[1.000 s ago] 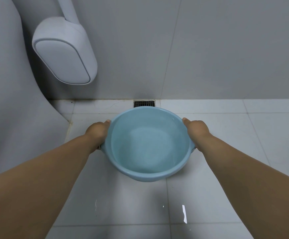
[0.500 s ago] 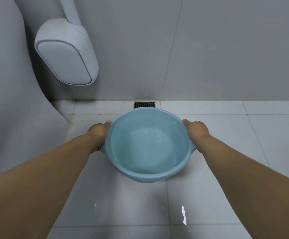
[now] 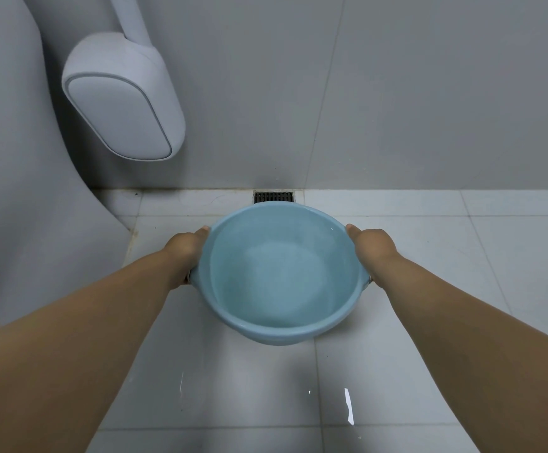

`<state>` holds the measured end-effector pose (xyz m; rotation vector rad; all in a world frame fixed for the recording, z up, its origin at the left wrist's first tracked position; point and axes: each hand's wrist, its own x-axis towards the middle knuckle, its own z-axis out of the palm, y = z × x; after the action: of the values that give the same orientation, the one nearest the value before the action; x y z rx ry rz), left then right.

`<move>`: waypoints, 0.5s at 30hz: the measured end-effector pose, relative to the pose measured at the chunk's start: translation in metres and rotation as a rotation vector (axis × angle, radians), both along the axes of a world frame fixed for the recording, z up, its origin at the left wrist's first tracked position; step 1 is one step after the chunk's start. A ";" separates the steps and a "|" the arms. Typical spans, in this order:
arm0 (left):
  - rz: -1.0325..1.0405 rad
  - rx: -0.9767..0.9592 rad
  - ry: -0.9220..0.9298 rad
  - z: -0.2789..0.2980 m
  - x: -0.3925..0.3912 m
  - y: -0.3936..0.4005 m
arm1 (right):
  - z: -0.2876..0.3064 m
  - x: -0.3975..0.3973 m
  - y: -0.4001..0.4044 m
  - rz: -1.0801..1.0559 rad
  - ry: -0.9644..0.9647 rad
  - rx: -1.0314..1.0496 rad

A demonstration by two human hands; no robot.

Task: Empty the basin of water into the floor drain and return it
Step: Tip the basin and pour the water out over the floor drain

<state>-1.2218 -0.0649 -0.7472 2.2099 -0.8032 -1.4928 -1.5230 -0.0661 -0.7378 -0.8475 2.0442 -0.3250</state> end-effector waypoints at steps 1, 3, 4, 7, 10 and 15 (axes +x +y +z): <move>0.003 0.000 -0.002 0.001 -0.001 0.001 | 0.000 0.000 0.000 -0.004 -0.004 -0.001; 0.004 0.002 -0.006 0.002 -0.002 0.001 | 0.001 0.001 -0.001 -0.007 -0.008 0.000; 0.003 0.003 -0.008 0.004 -0.003 0.002 | 0.002 0.001 -0.001 -0.003 -0.006 0.003; -0.005 0.004 -0.013 0.007 -0.004 0.002 | 0.001 0.001 -0.001 -0.001 -0.011 0.000; -0.008 0.004 -0.006 0.007 -0.003 0.002 | 0.002 0.001 -0.001 -0.002 -0.021 0.002; 0.001 0.011 0.000 0.007 -0.003 0.002 | 0.003 0.001 -0.001 -0.003 -0.019 0.006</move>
<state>-1.2248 -0.0632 -0.7398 2.2179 -0.7966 -1.4997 -1.5218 -0.0669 -0.7343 -0.8354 2.0284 -0.3271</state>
